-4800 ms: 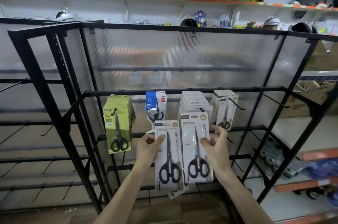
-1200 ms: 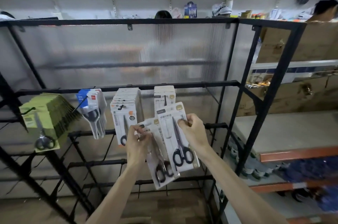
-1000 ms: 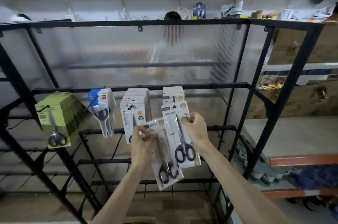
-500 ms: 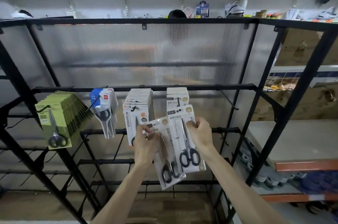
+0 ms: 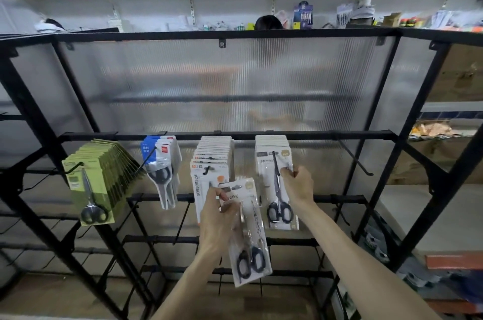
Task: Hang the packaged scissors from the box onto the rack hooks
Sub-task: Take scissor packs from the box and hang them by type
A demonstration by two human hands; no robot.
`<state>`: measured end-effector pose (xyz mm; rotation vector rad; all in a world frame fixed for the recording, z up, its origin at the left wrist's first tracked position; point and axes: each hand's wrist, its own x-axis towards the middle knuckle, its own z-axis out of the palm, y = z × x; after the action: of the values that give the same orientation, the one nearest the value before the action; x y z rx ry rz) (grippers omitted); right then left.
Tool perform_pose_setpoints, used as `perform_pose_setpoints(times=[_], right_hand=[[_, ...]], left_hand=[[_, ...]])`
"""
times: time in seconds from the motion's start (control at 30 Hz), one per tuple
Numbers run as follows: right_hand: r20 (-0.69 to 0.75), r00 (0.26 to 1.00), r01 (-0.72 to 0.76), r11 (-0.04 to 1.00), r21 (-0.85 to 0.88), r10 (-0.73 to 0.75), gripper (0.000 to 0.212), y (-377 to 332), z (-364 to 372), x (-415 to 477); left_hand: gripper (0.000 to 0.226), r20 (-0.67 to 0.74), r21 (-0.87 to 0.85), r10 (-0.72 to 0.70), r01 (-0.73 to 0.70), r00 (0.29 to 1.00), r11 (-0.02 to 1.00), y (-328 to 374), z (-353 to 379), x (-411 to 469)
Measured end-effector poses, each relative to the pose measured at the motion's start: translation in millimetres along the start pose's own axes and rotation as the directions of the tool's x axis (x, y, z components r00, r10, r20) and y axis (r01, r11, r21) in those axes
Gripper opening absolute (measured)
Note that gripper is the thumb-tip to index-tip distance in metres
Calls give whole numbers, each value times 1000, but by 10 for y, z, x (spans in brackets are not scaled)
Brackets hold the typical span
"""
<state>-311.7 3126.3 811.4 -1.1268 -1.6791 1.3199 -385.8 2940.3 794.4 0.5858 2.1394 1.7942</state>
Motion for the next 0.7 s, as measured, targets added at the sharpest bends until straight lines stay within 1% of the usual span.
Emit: perform_pose_setpoints(times=[0.13,0.2,0.23,0.3,0.37,0.43,0.5,0.57,0.63,0.7], right_hand=[[50,998,-30,999,-24,31,29,62,-30,-20],[86,996,-13,998,-69,19,46,145,-88,-119],[99,995,10,996,-84,-1,48,194,-132,-185],[167,984,66,997,-48,-57,42,215,-236,-389],[280,956,92,996,-20,-83,31,180,-310,-571],[345,929,149,989,-15,-135,23,167,-374,-658],[339,928,161,987,14,-157,15,156,-474,-705],[293,939,182,983,18,-179,7,158,-593,-747],[254,942,232,973,-11,-222,3,144,-689,-793],[221,947,241,971,-12,-232,2,95,-739,-805]], left_hand=[[30,23,0,30,-30,999,1000,47,-28,4],[31,31,-3,31,-31,999,1000,96,-16,-29],[30,37,-4,28,-28,999,1000,120,4,-49],[28,50,-12,33,-32,998,999,165,77,-92],[28,64,11,68,-69,996,998,197,168,-144],[29,111,15,107,-109,988,994,211,260,-199],[29,179,-34,110,-106,978,994,234,324,-274],[26,223,-42,99,-92,970,995,262,353,-334],[22,175,-64,98,-88,980,994,314,331,-376],[14,65,-32,89,-87,994,996,374,278,-370]])
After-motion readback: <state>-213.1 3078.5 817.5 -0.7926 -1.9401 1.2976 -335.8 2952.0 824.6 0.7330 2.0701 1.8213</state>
